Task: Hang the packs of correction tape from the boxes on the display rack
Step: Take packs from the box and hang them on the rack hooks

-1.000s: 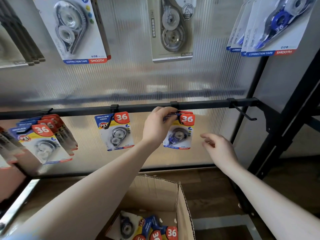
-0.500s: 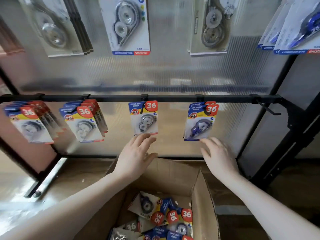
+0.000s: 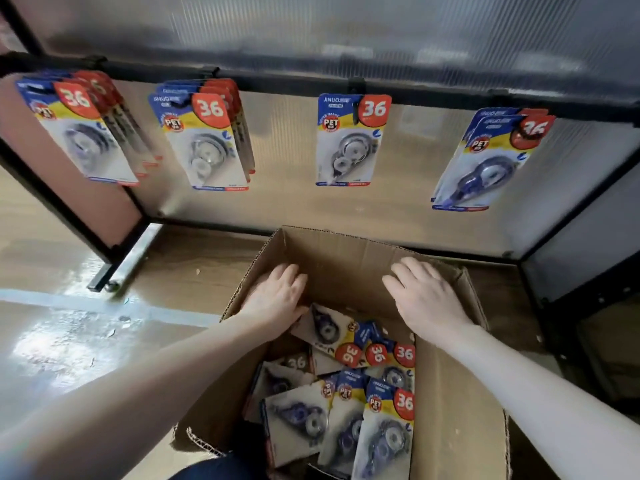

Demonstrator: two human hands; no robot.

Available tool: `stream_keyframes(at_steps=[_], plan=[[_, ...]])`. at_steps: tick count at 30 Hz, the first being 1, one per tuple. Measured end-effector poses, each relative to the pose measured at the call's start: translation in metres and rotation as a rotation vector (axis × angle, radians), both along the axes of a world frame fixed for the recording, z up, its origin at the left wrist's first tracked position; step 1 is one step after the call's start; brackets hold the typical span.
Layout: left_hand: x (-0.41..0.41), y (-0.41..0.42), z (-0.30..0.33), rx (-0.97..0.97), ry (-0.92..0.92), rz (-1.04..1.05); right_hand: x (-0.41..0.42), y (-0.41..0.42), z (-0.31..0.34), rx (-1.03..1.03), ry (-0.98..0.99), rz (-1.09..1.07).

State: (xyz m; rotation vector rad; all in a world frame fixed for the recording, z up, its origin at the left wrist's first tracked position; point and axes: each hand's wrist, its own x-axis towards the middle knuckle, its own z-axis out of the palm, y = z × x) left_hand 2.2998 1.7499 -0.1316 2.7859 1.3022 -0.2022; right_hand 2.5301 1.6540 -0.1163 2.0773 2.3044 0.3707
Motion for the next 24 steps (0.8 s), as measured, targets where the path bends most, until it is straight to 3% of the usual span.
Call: stream_keyframes(at_steps=[8, 14, 19, 24], plan=[[0.020, 0.013, -0.063, -0.207, 0.238, -0.015, 0.000, 0.008, -0.049, -0.528, -0.035, -0.160], [0.023, 0.025, -0.094, -0.380, 0.302, -0.014, 0.015, 0.018, -0.093, -0.808, -0.049, -0.252], [0.035, 0.040, -0.116, -0.426, 0.196, -0.127, 0.015, 0.021, -0.123, -0.911, 0.160, -0.383], [0.040, 0.052, -0.122, -0.475, 0.121, -0.250, 0.015, 0.020, -0.134, -0.782, 0.370, -0.446]])
